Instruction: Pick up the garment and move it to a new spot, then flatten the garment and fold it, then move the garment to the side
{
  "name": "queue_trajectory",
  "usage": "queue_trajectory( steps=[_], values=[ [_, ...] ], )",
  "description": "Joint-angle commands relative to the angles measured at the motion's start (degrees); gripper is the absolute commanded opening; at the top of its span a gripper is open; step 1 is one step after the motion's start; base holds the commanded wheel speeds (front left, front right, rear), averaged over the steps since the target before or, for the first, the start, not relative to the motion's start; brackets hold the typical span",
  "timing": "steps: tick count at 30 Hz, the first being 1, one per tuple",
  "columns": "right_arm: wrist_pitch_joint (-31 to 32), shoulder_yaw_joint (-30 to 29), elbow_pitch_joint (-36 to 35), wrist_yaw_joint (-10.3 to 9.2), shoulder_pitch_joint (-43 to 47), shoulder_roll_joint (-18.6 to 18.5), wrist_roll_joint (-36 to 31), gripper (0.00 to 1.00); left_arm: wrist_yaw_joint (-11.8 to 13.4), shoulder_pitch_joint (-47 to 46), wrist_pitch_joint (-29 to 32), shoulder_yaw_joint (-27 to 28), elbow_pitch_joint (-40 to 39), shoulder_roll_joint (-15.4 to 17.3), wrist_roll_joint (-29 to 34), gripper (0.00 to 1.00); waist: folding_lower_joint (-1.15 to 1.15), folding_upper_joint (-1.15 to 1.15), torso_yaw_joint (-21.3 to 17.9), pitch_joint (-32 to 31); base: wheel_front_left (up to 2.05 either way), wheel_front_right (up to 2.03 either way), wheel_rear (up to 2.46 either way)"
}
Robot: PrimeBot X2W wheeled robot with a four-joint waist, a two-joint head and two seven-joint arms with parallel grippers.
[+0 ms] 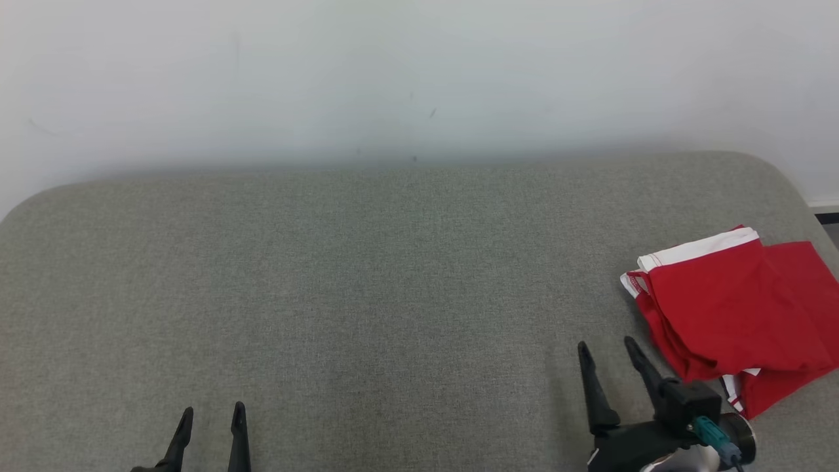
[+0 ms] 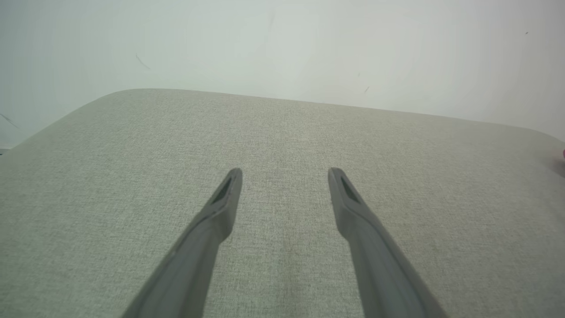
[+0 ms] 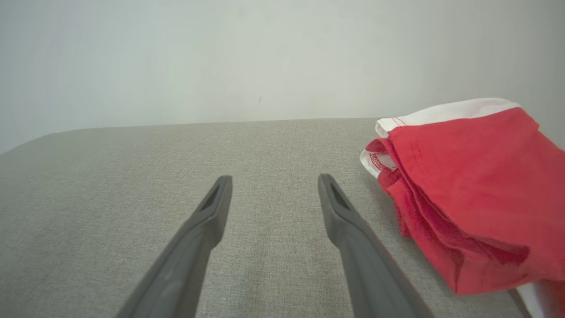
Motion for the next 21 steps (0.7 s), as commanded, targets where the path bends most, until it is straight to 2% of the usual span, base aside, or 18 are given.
queue_trajectory(
  steps=[1,21],
  values=[
    [0.0,-0.7,-0.7,0.01,0.9,0.0,-0.7,1.00,0.3,1.0,-0.2,0.2,-0.2,-0.1,0.4,1.00,0.01,0.00,0.0,-0.1,0.00,0.00,0.00],
    [0.0,-1.9,0.0,0.01,1.5,0.0,-2.2,1.00,0.5,0.9,-0.2,0.2,-0.2,-0.1,-0.2,1.00,0.01,0.00,-0.3,-0.1,0.00,0.00,0.00]
  ],
)
